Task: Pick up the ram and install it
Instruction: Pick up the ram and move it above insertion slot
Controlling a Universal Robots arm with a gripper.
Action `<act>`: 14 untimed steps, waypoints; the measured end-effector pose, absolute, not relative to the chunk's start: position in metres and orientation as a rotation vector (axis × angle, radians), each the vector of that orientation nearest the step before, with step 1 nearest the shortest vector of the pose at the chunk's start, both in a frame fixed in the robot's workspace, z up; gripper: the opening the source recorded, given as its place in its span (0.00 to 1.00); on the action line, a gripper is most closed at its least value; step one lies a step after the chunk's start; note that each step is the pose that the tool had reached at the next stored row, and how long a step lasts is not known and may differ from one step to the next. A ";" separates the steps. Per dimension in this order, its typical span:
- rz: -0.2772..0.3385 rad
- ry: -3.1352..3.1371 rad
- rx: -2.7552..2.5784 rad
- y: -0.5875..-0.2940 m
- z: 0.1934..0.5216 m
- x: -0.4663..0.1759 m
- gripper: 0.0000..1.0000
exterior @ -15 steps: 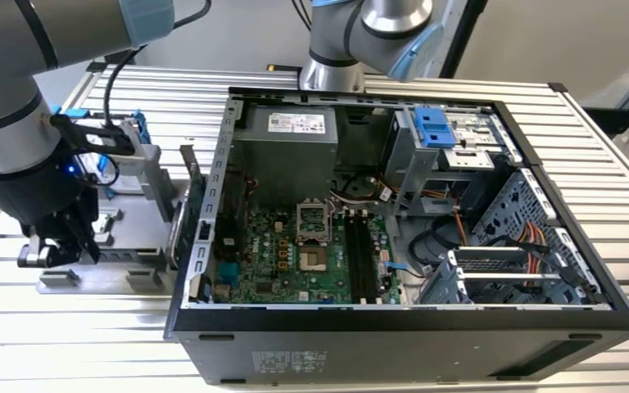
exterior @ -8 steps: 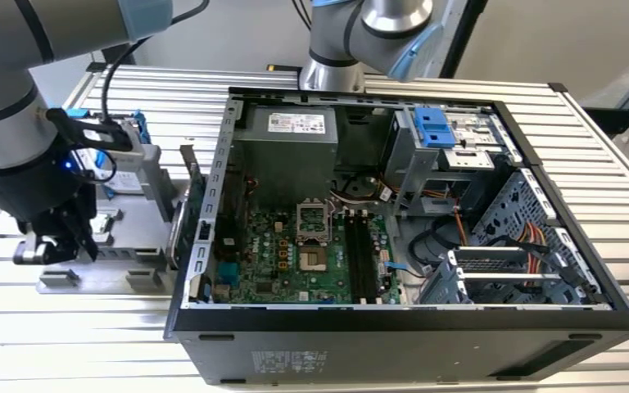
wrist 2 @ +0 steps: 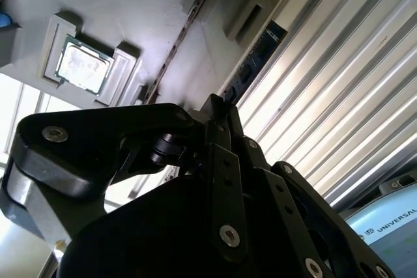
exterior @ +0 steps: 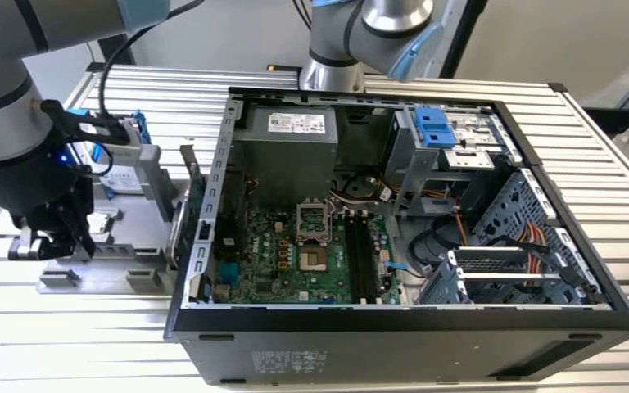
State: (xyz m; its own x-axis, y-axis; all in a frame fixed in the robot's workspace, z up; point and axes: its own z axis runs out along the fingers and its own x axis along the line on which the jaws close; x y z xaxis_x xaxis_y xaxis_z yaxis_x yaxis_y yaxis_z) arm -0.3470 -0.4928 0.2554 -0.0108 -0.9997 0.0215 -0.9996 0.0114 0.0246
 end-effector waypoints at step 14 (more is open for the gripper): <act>-0.004 -2.211 2.186 -0.493 0.267 -0.347 0.00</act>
State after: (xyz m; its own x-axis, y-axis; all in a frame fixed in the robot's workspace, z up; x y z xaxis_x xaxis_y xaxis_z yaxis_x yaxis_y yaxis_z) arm -0.3471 -0.4928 0.2672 -0.0109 -0.9997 0.0215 -0.9996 0.0114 0.0247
